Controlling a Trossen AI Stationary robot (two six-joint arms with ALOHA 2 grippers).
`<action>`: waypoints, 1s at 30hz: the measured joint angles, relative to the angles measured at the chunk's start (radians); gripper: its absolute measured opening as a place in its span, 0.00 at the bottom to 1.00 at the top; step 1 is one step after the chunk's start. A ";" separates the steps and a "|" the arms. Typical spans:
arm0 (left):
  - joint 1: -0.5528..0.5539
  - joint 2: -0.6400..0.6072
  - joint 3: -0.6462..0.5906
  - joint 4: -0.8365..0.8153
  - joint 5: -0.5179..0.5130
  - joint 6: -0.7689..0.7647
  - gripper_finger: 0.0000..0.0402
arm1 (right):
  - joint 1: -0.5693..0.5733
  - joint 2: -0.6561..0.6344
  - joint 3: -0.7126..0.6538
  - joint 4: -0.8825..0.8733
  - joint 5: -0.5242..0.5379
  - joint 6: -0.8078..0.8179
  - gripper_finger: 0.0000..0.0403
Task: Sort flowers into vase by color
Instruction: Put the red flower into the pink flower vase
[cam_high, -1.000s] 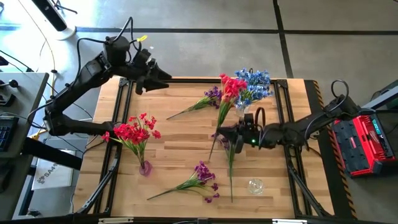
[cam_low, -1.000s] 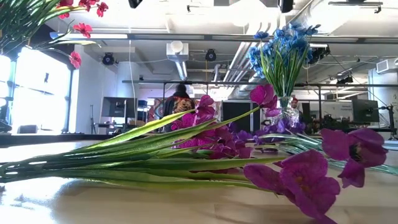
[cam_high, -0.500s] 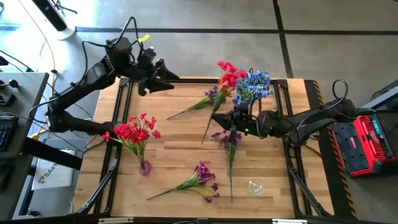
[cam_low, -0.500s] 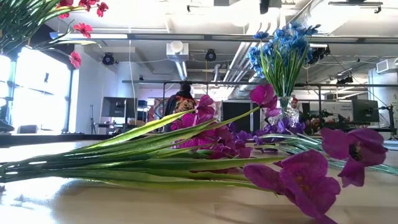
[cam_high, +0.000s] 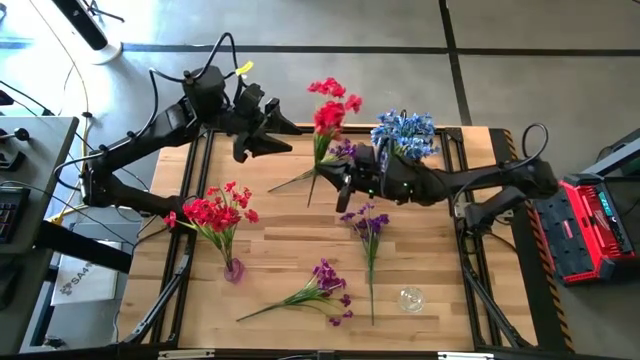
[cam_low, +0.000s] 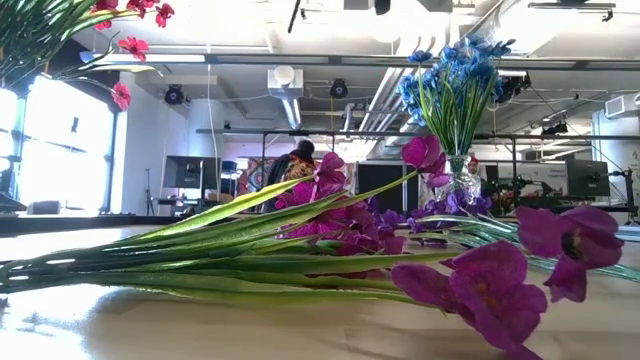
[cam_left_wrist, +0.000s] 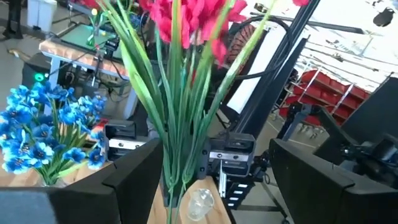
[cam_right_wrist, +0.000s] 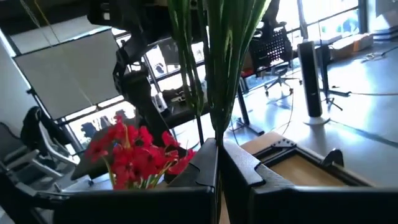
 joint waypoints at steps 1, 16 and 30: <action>-0.003 0.000 0.000 0.000 -0.009 0.001 0.69 | -0.003 0.000 0.006 -0.007 -0.008 -0.008 0.00; -0.068 0.082 0.000 0.062 -0.075 0.046 0.69 | -0.033 0.004 0.015 0.000 -0.091 -0.029 0.00; -0.132 0.164 0.000 0.178 -0.077 0.036 0.67 | -0.033 0.004 0.015 -0.053 -0.098 -0.004 0.00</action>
